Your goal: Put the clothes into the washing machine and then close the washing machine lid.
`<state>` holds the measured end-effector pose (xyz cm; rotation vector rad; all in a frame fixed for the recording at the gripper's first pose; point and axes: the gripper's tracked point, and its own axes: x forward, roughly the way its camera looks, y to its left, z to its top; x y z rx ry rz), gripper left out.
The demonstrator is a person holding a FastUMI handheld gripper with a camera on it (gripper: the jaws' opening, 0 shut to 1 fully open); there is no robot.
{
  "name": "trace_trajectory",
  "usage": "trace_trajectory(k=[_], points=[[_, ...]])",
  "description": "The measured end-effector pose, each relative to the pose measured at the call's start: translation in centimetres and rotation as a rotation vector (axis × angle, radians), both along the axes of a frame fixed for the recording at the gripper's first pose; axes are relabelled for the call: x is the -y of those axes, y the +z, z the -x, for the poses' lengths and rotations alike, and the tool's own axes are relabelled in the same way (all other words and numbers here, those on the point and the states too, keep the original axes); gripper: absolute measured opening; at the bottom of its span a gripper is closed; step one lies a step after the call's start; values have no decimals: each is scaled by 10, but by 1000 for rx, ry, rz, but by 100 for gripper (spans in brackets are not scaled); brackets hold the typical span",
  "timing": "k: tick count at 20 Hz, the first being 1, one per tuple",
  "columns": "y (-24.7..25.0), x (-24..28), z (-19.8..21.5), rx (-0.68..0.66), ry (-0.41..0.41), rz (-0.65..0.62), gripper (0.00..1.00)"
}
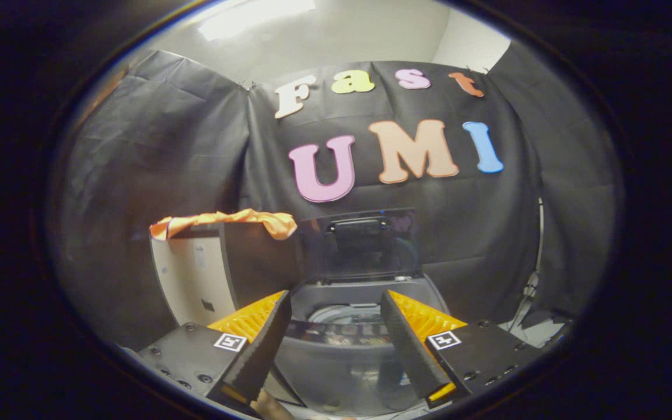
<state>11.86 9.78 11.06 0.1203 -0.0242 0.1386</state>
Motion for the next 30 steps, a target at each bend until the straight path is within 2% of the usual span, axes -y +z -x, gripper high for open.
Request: trace_trajectory(k=[5, 11, 15, 17, 22, 26, 28, 30], points=[[85, -114, -68, -1, 198, -45, 97], [123, -221, -137, -63, 330, 26, 97], [117, -252, -180, -122, 315, 140, 97], [107, -265, -192, -164, 335, 183, 97], [66, -275, -201, -284, 348, 249, 97], [66, -276, -201, -286, 357, 240, 97], [63, -281, -200, -279, 373, 219, 84], [66, -283, -202, -250, 375, 219, 58]])
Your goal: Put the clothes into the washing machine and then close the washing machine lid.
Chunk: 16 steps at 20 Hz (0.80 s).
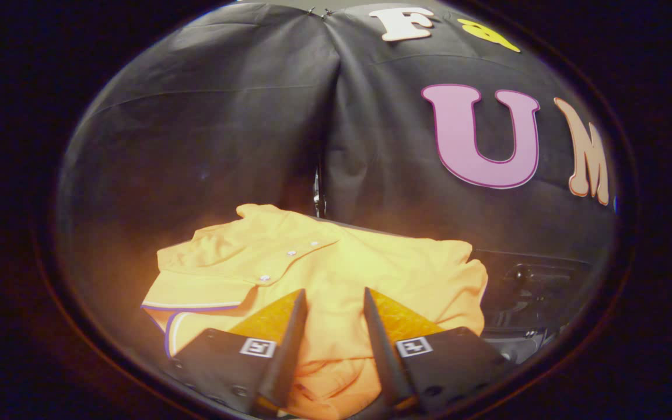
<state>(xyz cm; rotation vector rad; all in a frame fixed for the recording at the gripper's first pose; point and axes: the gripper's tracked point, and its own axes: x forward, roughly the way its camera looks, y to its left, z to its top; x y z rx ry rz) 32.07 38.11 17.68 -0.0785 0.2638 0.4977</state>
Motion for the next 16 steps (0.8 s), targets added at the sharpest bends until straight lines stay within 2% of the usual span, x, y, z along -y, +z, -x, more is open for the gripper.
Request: trace_trajectory(k=[3, 6, 7, 11, 16], points=[[2, 1, 1, 2, -10, -28, 18], [3, 9, -8, 31, -55, -3, 18], [5, 12, -8, 42, -56, 8, 1], [12, 48, -2, 70, -113, 22, 1], [20, 141, -14, 108, -293, 61, 1]])
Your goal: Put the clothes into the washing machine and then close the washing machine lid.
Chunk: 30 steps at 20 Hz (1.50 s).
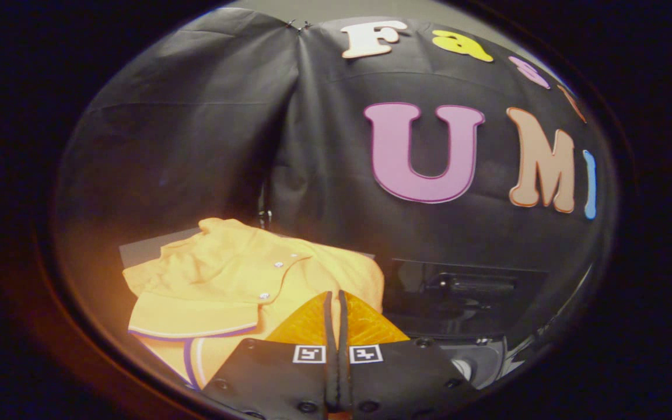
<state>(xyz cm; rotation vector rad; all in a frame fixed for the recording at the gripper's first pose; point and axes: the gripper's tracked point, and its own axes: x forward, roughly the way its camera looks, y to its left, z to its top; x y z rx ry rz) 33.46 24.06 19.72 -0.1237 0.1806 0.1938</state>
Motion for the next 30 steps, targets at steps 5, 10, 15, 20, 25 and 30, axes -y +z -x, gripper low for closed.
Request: trace_trajectory(k=[5, 10, 15, 20, 25, 30], points=[[6, 98, -8, 22, -204, -7, 1], [4, 164, -11, 34, -343, 1, 5], [2, 184, -10, 54, -385, -17, 15], [-1, 177, -7, 48, -363, 3, 15], [0, 173, -13, 46, -349, -4, 15], [3, 171, -29, 57, -356, -7, 46]])
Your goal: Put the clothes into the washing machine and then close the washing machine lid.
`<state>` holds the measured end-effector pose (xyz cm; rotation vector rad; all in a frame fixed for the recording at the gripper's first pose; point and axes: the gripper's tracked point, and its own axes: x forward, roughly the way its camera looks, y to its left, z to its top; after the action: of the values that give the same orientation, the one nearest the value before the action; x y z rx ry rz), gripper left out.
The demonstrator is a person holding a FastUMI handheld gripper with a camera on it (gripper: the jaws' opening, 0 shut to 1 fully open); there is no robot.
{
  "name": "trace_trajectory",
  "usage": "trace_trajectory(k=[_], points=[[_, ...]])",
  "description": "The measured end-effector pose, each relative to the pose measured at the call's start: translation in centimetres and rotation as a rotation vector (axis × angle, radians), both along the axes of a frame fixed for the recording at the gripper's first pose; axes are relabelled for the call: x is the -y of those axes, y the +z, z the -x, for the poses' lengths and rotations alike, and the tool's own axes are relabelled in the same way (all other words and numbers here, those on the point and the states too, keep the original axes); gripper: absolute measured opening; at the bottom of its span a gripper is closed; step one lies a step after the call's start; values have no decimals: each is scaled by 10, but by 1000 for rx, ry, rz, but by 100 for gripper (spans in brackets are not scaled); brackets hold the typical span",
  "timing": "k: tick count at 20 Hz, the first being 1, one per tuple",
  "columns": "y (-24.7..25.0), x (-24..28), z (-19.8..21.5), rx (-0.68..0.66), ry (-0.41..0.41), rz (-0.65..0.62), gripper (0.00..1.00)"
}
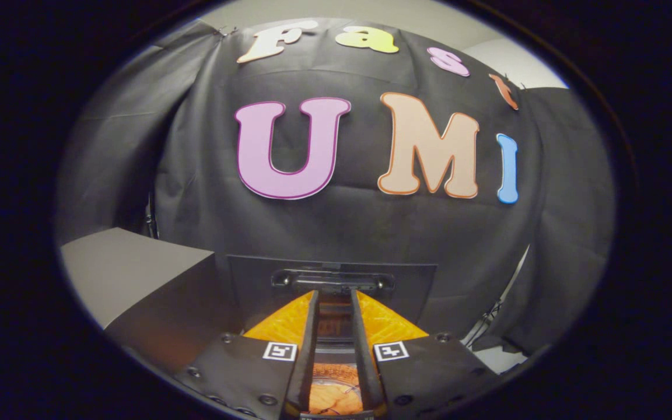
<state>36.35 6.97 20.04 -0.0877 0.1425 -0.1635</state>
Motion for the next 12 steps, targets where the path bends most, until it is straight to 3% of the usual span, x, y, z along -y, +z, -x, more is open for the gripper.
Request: trace_trajectory(k=[6, 12], points=[[-2, -11, -42, -14, 34, -48, 98], [2, -5, -103, -4, 3, -41, 98]])
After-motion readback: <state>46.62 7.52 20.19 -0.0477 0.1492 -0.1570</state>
